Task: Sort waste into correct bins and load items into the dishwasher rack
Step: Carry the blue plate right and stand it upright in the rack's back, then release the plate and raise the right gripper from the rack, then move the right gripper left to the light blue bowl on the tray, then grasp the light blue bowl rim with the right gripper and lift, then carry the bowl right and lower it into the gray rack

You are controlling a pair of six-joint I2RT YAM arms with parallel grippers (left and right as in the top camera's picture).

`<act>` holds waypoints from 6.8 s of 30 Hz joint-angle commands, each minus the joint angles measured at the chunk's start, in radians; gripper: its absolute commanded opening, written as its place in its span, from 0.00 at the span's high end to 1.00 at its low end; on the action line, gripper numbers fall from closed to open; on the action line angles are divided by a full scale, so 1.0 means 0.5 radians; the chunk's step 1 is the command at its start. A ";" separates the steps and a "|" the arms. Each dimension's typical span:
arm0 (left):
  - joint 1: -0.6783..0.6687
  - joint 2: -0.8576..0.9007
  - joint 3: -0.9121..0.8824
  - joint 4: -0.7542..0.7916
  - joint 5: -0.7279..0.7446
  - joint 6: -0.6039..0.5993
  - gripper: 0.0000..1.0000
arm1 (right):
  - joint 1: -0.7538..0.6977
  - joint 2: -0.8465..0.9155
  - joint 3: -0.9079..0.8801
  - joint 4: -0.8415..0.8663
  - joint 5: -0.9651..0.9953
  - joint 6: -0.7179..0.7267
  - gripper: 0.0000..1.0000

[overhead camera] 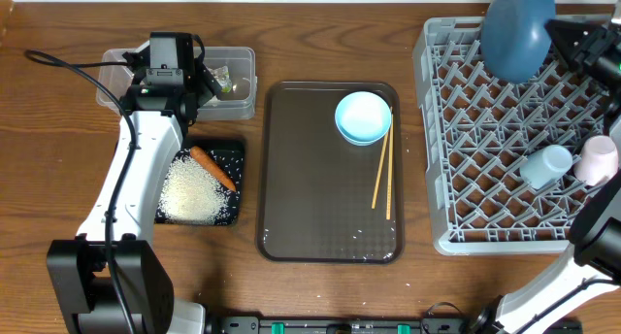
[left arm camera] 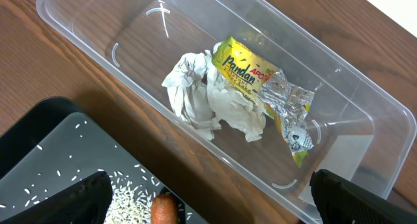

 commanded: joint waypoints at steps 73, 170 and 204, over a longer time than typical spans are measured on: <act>0.000 0.018 -0.001 0.001 -0.011 0.011 0.01 | 0.805 -0.542 0.465 -1.788 3.404 -1.398 0.53; -0.001 0.018 -0.001 0.001 -0.011 0.011 0.01 | 2.223 0.234 0.340 -2.117 2.526 -1.409 0.46; -0.001 0.018 -0.001 0.001 -0.011 0.011 0.01 | 1.981 -0.541 0.718 -2.632 2.309 -1.310 0.99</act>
